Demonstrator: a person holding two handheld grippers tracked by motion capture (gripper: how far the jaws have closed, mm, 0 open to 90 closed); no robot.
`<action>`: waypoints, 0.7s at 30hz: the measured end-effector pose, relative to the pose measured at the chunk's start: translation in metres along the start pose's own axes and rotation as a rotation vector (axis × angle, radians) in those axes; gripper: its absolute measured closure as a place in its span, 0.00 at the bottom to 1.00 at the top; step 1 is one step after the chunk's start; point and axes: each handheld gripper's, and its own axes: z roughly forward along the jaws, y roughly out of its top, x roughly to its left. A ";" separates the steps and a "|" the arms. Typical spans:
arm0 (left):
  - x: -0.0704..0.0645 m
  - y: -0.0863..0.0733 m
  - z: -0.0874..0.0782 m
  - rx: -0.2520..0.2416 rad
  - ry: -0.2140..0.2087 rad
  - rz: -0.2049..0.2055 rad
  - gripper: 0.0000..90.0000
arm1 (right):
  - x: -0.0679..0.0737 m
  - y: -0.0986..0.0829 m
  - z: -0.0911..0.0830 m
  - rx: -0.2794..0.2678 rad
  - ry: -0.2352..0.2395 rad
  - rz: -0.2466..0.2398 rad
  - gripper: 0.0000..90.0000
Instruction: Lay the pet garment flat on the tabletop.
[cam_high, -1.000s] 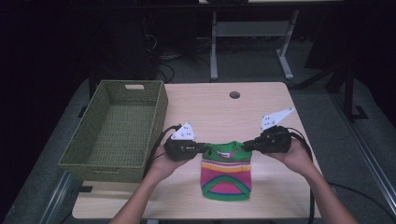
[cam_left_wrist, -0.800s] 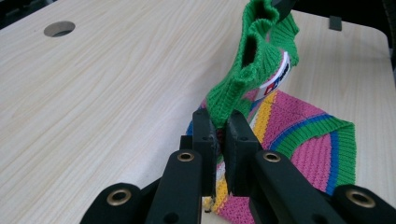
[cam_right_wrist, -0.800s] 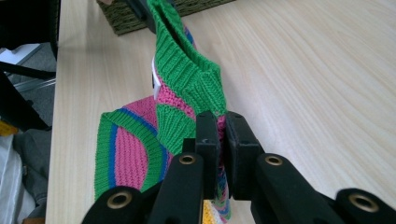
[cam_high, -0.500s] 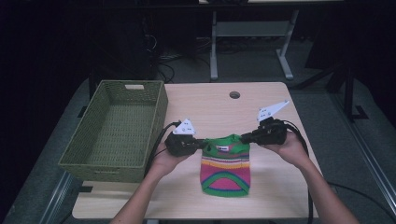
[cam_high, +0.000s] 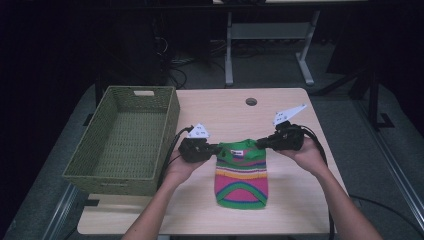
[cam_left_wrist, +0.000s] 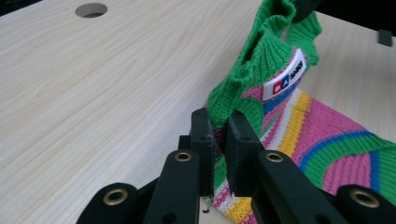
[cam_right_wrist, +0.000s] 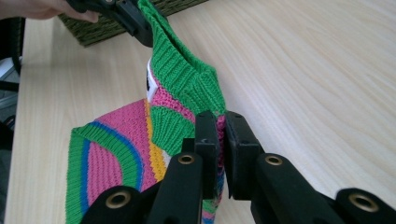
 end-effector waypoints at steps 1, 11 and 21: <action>0.001 0.001 0.002 0.000 0.014 -0.002 0.88 | -0.002 0.000 0.001 -0.002 -0.011 0.000 0.92; 0.005 -0.004 0.006 0.013 0.052 -0.072 0.67 | -0.033 -0.010 -0.001 -0.040 -0.133 0.149 0.59; -0.001 -0.012 0.003 0.011 0.041 -0.088 0.63 | -0.032 -0.024 -0.001 -0.013 -0.122 0.192 0.57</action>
